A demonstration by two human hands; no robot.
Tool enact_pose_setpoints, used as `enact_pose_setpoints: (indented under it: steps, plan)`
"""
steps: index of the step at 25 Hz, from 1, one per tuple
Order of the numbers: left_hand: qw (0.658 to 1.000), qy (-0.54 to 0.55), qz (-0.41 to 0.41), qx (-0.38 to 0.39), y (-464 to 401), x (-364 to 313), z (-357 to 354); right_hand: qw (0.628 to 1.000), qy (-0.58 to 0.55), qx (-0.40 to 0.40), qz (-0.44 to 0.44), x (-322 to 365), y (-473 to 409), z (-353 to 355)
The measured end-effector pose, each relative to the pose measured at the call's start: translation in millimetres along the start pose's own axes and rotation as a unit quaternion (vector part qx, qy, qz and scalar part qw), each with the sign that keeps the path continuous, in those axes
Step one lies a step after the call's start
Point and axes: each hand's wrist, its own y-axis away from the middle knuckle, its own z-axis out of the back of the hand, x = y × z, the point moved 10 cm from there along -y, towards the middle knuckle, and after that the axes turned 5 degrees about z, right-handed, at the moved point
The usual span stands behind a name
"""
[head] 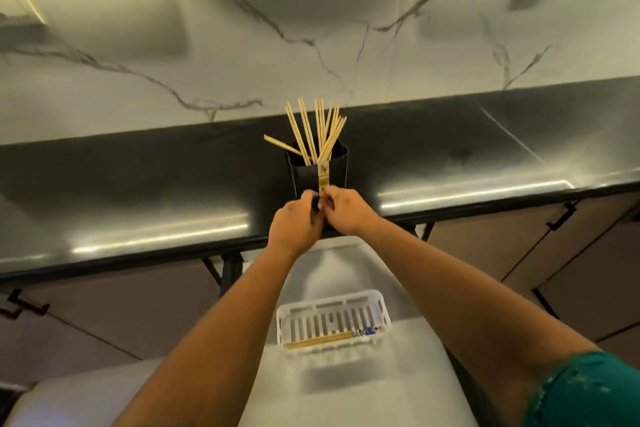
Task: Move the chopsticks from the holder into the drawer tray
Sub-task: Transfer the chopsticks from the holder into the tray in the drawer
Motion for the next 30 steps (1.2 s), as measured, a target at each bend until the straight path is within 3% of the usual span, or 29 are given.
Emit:
enact_pose_setpoints:
  steps: [4, 8, 10, 12, 14, 15, 17, 21, 30]
  plan:
    - [0.990, 0.123, 0.030, -0.060, -56.7, -25.9, 56.5, 0.997, -0.035, -0.071, -0.008, 23.3, -58.8, 57.5]
    - [0.983, 0.158, 0.079, -0.042, -97.6, -11.5, 46.0, 0.978, -0.084, -0.108, -0.159, -29.5, -112.3, 71.8]
    - [0.986, 0.143, 0.078, -0.027, -108.3, -4.4, 30.3, 0.955, -0.116, -0.122, -0.244, -56.4, -126.2, 67.2]
    - [0.998, 0.032, 0.045, -0.018, -116.6, -1.5, 9.4, 0.954, -0.074, -0.099, -0.274, -67.4, -143.8, 64.0]
    - [0.993, -0.113, -0.007, 0.025, -119.1, -1.8, -20.3, 0.961, 0.006, -0.077, -0.266, -70.0, -160.4, 63.9]
    - [0.990, -0.136, -0.015, 0.042, -120.3, 0.1, -31.3, 0.962, 0.024, -0.075, -0.262, -71.0, -167.2, 63.2]
    - [0.993, -0.113, -0.003, 0.038, -127.0, 5.8, -35.4, 0.966, 0.038, -0.090, -0.241, -68.8, -178.1, 61.6]
    - [0.997, -0.064, -0.001, 0.031, -134.5, 24.9, -32.2, 0.962, 0.021, -0.200, -0.187, -58.0, -185.4, 63.8]
    - [0.997, -0.077, -0.005, 0.004, -127.4, 35.7, -21.2, 0.949, -0.024, -0.247, -0.195, -69.2, -176.8, 68.4]
